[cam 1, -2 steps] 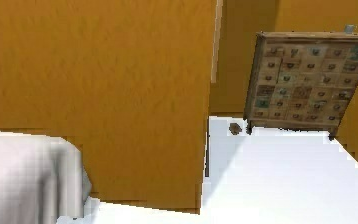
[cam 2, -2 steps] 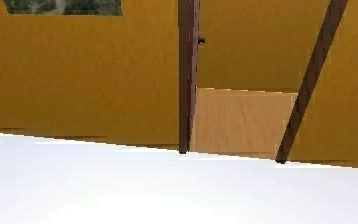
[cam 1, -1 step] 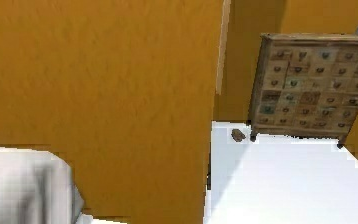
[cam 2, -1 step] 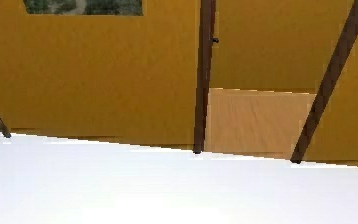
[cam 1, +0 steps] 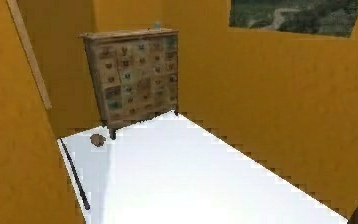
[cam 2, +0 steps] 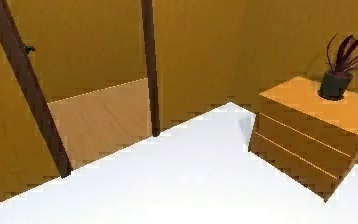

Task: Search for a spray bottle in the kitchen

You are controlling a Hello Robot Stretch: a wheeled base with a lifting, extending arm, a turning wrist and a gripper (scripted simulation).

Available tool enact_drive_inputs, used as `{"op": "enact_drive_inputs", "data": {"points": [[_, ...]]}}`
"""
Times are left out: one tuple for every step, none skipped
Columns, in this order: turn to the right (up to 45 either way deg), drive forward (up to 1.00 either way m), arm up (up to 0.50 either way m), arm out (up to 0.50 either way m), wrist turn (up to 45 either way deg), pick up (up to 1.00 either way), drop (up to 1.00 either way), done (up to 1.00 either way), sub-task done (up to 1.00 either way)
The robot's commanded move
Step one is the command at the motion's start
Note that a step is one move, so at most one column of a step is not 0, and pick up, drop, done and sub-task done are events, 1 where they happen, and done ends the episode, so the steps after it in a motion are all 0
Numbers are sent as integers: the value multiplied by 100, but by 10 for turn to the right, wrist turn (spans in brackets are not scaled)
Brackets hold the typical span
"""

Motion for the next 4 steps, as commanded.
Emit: {"op": "enact_drive_inputs", "data": {"points": [[450, 0, 0, 0, 0, 0, 0, 0, 0], [30, 0, 0, 0, 0, 0, 0, 0, 0], [0, 70, 0, 0, 0, 0, 0, 0, 0], [450, 0, 0, 0, 0, 0, 0, 0, 0]]}}
